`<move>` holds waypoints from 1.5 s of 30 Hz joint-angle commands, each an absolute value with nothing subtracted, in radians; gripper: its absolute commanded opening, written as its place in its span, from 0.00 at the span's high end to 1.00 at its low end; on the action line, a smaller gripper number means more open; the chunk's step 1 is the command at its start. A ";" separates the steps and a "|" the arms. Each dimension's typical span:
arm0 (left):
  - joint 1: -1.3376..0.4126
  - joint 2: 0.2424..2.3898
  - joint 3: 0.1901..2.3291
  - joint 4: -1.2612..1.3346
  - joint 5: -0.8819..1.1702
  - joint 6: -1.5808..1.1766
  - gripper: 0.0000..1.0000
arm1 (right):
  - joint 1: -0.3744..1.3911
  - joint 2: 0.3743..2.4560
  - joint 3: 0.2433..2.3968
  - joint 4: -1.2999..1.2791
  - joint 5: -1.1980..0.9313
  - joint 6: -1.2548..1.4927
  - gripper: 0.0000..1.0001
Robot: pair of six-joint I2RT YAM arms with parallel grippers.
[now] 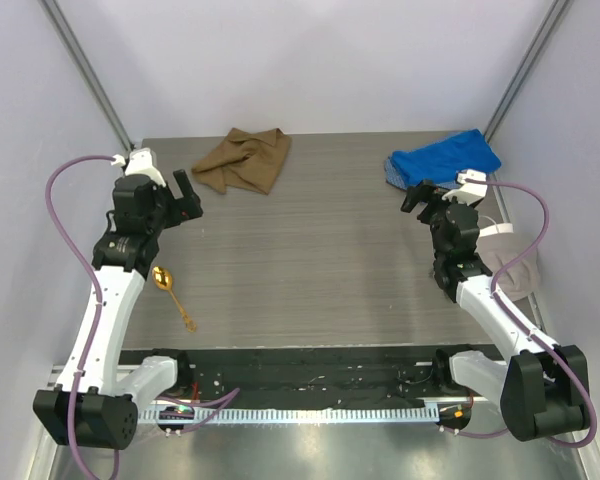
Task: Fold the napkin, place the utensils inside, and roll it up
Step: Move the napkin to the centre of the board
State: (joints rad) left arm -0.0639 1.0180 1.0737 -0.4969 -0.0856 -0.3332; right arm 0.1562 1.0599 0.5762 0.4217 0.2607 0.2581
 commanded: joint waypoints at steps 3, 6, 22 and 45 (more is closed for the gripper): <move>-0.058 1.022 1.086 -0.489 -0.117 -0.342 0.00 | 0.160 1.065 0.624 0.443 0.267 0.256 0.01; -0.060 1.025 1.081 -0.480 -0.121 -0.360 0.00 | 0.160 1.075 0.630 0.440 0.249 0.259 0.01; -0.120 1.607 1.213 -0.244 -0.164 -0.615 0.15 | 0.160 1.092 0.660 0.388 0.178 0.298 0.03; -0.075 2.213 1.710 -0.319 -0.157 -0.609 0.39 | 0.161 1.078 0.706 0.311 0.109 0.282 0.04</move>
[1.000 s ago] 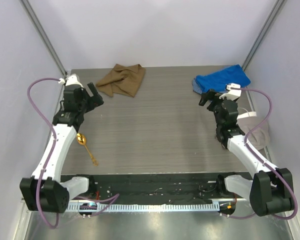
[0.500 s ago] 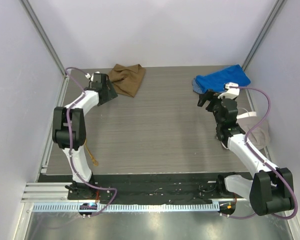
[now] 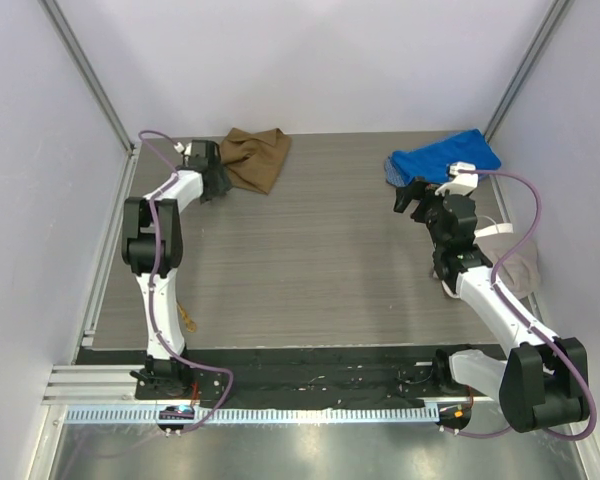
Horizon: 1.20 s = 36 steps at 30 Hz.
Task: Fold the napkin, place the utensils inside, and roll it up
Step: Move the napkin to the centre of the board
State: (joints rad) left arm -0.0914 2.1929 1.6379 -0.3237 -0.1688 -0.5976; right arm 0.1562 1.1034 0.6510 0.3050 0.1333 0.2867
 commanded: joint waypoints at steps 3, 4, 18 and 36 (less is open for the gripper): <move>-0.071 2.241 1.741 -0.318 -0.150 -0.604 0.44 | 0.161 1.074 0.710 0.301 0.097 0.285 0.04; -0.071 2.256 1.750 -0.319 -0.147 -0.603 0.46 | 0.161 1.072 0.712 0.298 0.095 0.285 0.04; -0.142 2.047 1.430 -0.163 0.021 -0.607 1.00 | 0.208 1.203 0.844 0.195 0.020 0.287 0.09; -0.805 1.859 1.253 -0.008 0.167 -0.799 0.40 | 0.314 1.313 0.885 0.016 0.190 0.377 0.10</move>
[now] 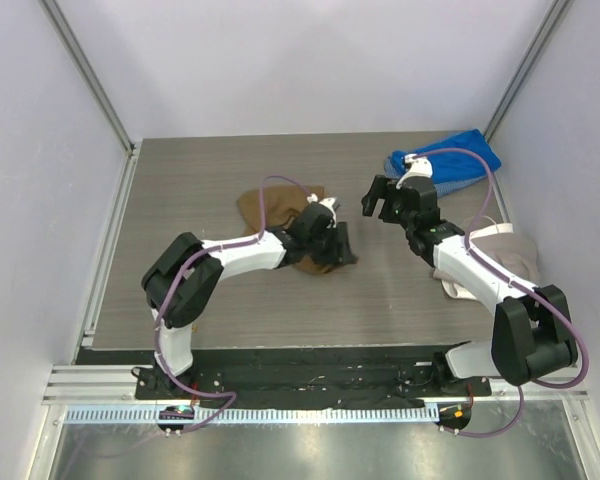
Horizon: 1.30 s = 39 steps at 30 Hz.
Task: Fold the napkin, place the utensils inside, and roll it up
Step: Move the napkin to the centre of the board
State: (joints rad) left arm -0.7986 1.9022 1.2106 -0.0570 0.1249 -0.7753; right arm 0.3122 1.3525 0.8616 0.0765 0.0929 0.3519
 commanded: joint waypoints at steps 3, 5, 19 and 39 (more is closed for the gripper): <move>-0.790 1.746 1.233 -0.087 0.100 -0.732 0.25 | 0.314 1.282 0.882 -0.058 0.209 0.380 0.10; -0.764 1.694 1.212 -0.130 0.045 -0.677 0.20 | 0.316 1.273 0.876 -0.093 0.206 0.397 0.10; -0.540 1.703 1.292 -0.371 -0.259 -0.489 0.23 | 0.318 1.442 0.853 -0.140 0.100 0.514 0.21; -0.453 1.959 1.483 -0.344 -0.249 -0.433 0.36 | 0.367 1.525 0.770 -0.075 0.014 0.643 0.32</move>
State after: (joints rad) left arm -0.4637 1.9205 1.4235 -0.3870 -0.2726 -0.4446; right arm 0.3580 1.5192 0.7696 -0.1234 0.0219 0.6090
